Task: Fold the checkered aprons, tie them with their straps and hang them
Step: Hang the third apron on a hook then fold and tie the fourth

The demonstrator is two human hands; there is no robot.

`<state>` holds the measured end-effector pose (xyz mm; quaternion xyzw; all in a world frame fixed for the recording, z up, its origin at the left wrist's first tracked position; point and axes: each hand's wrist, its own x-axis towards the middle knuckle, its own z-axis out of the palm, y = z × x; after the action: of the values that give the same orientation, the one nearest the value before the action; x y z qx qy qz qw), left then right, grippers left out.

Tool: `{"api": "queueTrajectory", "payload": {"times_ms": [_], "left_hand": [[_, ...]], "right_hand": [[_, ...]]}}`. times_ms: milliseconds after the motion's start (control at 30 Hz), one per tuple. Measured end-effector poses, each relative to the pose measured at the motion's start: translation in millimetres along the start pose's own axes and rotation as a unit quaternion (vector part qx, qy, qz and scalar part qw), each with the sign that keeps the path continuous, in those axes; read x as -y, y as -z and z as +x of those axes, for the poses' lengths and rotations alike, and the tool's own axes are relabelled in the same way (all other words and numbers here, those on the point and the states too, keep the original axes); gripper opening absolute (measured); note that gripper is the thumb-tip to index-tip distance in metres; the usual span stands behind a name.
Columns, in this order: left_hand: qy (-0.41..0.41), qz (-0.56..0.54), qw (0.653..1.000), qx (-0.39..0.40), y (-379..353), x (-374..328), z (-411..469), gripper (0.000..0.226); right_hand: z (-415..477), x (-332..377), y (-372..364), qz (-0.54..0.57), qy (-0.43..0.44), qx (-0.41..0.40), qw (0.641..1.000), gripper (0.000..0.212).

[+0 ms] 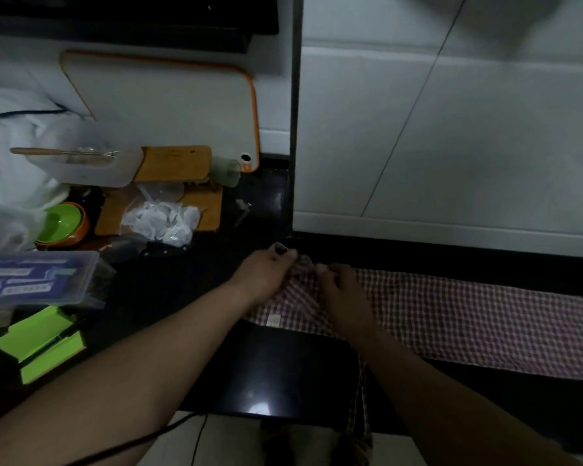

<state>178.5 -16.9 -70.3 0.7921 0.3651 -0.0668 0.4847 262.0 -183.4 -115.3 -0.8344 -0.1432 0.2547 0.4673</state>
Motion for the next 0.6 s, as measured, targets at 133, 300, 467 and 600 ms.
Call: {"api": "queueTrajectory", "payload": {"times_ms": [133, 300, 467, 600], "left_hand": [[0.036, 0.007, 0.999, 0.027, -6.1, 27.7, 5.9, 0.024], [0.064, -0.025, 0.997, -0.019, -6.2, 58.5, 5.1, 0.022], [0.165, -0.005, 0.981, -0.107, 5.6, 88.5, 18.8, 0.090], [0.160, -0.079, 0.983, -0.036, -9.4, 94.1, 33.6, 0.080]], "right_hand": [[-3.6, 2.9, -11.8, -0.174, 0.162, -0.067, 0.969, 0.050], [1.6, -24.2, -50.1, -0.385, 0.259, 0.102, 0.880, 0.059], [-0.5, -43.1, -48.4, -0.433, 0.270, 0.107, 0.853, 0.058], [-7.6, -34.3, -33.6, -0.404, 0.246, -0.020, 0.881, 0.048]]}}
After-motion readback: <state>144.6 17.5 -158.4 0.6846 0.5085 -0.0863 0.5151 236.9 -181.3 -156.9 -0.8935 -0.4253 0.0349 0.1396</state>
